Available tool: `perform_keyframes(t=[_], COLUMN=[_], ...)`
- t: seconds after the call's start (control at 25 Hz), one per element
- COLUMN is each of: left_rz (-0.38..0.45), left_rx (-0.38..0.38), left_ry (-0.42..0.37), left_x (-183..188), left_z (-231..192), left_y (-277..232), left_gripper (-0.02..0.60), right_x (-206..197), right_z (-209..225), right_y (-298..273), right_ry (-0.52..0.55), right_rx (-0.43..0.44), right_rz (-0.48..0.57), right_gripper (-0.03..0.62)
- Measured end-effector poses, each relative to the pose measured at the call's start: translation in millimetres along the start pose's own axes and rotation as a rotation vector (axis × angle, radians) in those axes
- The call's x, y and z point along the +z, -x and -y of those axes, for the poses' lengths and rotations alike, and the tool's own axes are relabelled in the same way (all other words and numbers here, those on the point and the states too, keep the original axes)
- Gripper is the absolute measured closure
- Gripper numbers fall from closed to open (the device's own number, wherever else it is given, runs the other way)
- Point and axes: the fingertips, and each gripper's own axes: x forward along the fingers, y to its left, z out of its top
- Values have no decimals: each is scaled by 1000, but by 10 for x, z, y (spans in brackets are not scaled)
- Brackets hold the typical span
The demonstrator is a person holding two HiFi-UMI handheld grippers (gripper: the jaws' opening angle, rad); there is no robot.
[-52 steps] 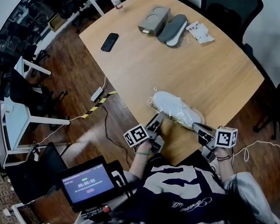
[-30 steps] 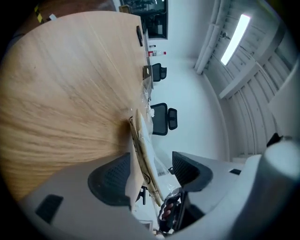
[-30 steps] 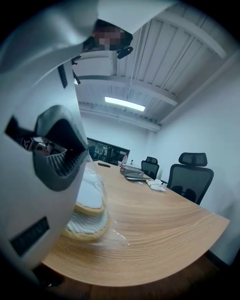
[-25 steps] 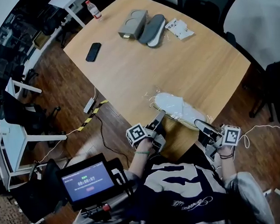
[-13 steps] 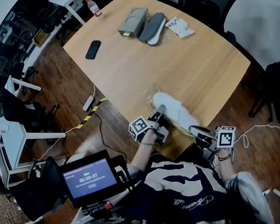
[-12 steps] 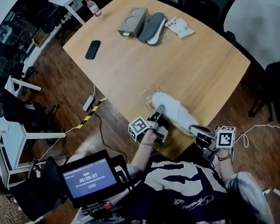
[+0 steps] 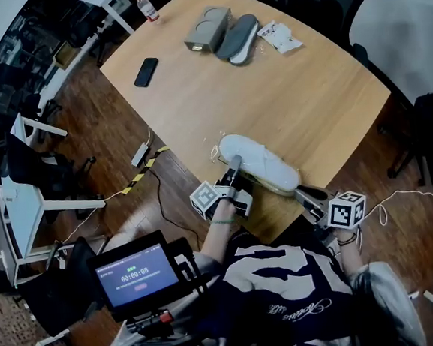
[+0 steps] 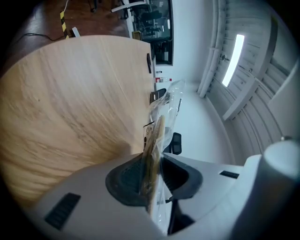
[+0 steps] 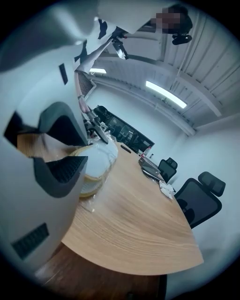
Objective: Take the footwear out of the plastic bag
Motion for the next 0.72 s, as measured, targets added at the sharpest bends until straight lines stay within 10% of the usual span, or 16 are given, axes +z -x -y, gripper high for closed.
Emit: perform_keyframes(t=[0.28,0.48,0.72], left_rz=[118,141,196], left_rx=[-120,-194,-208], left_ry=[145,171,175], left_x=[223,286,426], left_z=[177,339,330], left_y=[178,371,433], left_gripper=[495,495,495], right_x=[80,183,337], right_z=[184,-122,-74], right_y=[-23,-68,-45], right_ry=[-104,-230,-113], right_rx=[-48,100,56], right_rz=[54,108,105], right_gripper=[462,381,381])
